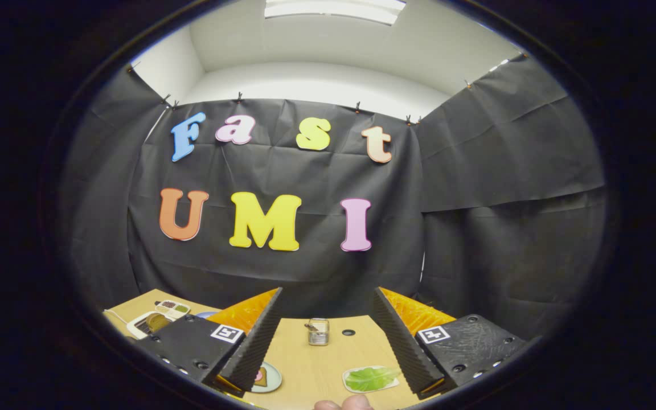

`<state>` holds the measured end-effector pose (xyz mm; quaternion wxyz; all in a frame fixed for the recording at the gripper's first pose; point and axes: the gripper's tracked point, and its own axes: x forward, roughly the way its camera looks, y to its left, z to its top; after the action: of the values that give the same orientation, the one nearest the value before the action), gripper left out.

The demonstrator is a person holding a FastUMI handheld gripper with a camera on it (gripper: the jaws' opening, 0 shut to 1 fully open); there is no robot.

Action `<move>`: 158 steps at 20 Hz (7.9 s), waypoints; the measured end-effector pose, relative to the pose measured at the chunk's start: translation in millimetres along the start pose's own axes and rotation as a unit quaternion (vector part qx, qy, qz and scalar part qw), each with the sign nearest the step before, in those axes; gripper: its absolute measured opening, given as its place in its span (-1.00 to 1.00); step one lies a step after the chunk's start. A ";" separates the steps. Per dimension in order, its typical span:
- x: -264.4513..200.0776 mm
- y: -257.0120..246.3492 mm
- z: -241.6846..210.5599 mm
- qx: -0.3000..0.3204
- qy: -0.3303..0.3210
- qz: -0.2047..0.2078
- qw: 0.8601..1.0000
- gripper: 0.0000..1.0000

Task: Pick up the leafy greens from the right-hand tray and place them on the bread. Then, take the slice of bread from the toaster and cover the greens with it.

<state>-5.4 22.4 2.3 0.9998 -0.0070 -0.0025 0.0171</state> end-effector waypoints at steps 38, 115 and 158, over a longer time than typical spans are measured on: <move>149.2 -206.9 -397.8 0.050 0.315 0.060 0.946 0.92; 116.0 158.7 -322.1 0.042 0.292 0.039 0.955 -0.68; 38.3 419.7 -235.0 0.011 0.288 0.126 0.949 0.25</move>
<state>19.8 439.8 -238.4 0.9477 -0.0011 0.2868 0.1401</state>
